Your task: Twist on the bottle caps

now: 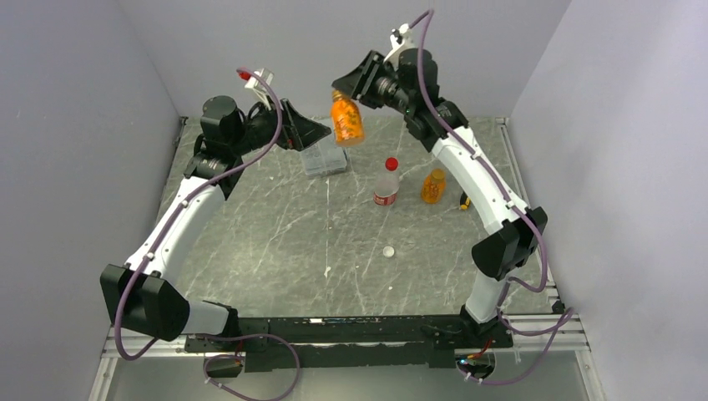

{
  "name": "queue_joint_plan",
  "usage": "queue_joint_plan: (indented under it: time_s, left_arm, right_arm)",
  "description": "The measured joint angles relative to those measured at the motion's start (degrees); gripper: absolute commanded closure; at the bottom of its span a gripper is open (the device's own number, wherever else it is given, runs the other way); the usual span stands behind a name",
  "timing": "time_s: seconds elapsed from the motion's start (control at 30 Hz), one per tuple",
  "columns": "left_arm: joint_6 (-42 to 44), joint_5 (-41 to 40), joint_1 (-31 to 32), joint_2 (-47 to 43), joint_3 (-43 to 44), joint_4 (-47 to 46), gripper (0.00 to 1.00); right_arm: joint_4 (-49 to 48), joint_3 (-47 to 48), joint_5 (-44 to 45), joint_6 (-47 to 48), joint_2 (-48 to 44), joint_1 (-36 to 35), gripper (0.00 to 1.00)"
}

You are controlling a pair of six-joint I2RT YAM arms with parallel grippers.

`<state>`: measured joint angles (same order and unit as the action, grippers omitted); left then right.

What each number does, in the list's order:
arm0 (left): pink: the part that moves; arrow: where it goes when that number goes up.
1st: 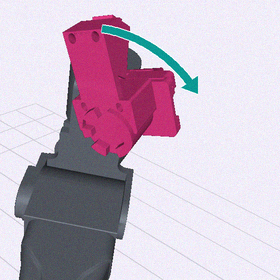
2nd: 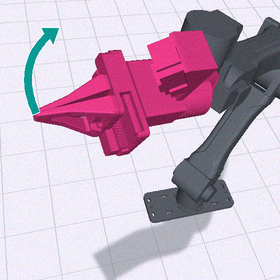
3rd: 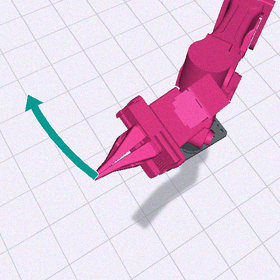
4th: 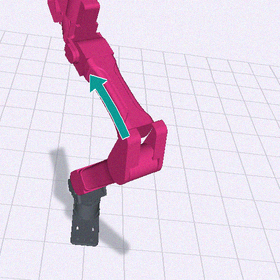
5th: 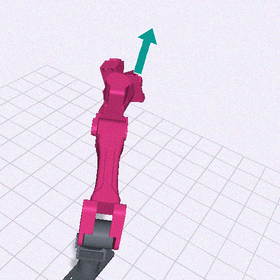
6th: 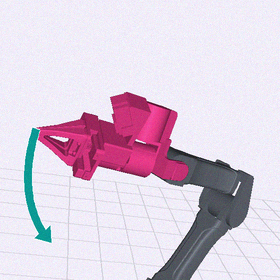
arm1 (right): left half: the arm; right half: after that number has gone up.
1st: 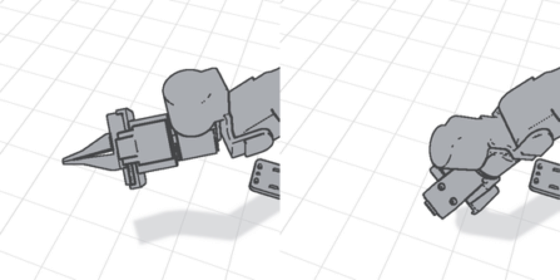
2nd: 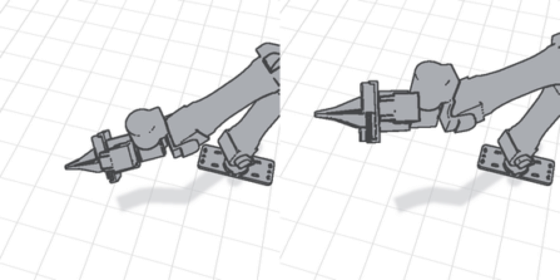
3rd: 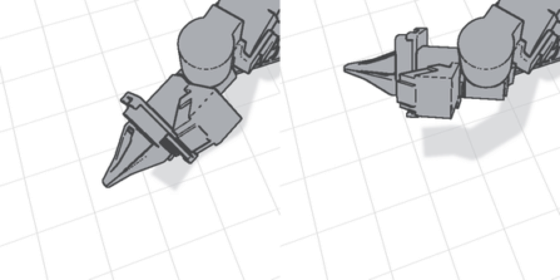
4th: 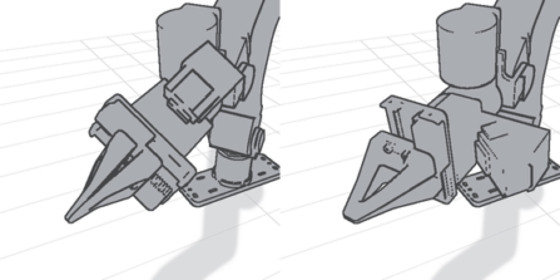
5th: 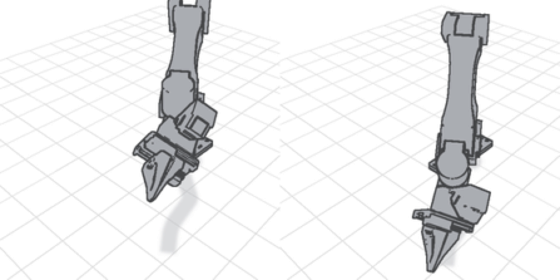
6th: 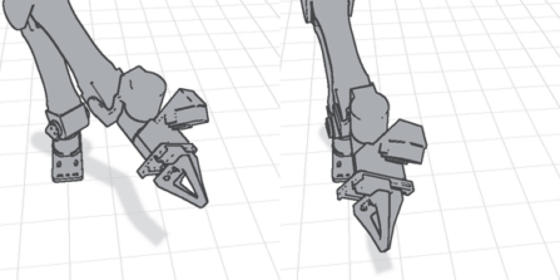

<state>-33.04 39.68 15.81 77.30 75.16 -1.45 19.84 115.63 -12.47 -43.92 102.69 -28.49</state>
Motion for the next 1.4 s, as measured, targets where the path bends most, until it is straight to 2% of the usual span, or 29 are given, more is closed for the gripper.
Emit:
queue_joint_plan:
  time_s: [0.37, 0.67, 0.93, 1.0, 1.13, 1.17, 1.2, 1.23, 1.33, 1.4]
  left_arm:
    - [-8.92, 2.56, -0.09, -1.11, -7.06, -8.9, 0.01]
    - [-13.46, 3.04, -0.11, -0.81, -9.42, -13.05, 0.01]
    - [-19.8, 4.61, -0.11, 1.49, -12.28, -21.62, 0.03]
    - [-21.29, 4.94, -0.11, 2.32, -13.29, -23.45, 0.08]
    - [-23.85, 5.73, -0.15, 3.32, -14.75, -26.91, 0.33]
    - [-24.3, 5.88, -0.15, 3.39, -14.93, -27.76, 0.41]
    - [-24.76, 6.08, -0.13, 3.5, -15.02, -28.41, 0.54]
    - [-24.92, 6.14, -0.15, 3.65, -15.28, -28.96, 0.6]
    - [-24.41, 7.21, -0.26, 4.0, -16.09, -30.8, 0.71]
    - [-22.32, 7.5, -0.17, 3.69, -16.72, -30.77, 0.73]
  right_arm:
    - [-2.58, -6.21, 2.23, -0.04, -0.83, -4.85, 0.81]
    - [-4.31, -7.56, 3.72, -0.24, -1.57, -5.97, 0.81]
    - [-5.79, -8.33, 5.07, -0.24, -1.57, -7.37, 0.82]
    - [-5.81, -8.66, 5.14, -0.24, -1.57, -7.63, 0.82]
    - [-6.19, -9.9, 5.64, -0.2, -1.57, -7.93, 0.79]
    - [-6.19, -10.32, 5.81, -0.2, -1.57, -7.93, 0.74]
    - [-6.23, -10.54, 5.95, -0.28, -1.57, -7.93, 0.7]
    - [-6.45, -10.6, 6.01, -0.22, -1.57, -7.93, 0.62]
    - [-5.77, -11.19, 6.23, 0.66, -2.4, -7.93, 0.38]
    - [-4.42, -11.28, 6.49, 1.66, -3.21, -7.93, 0.29]
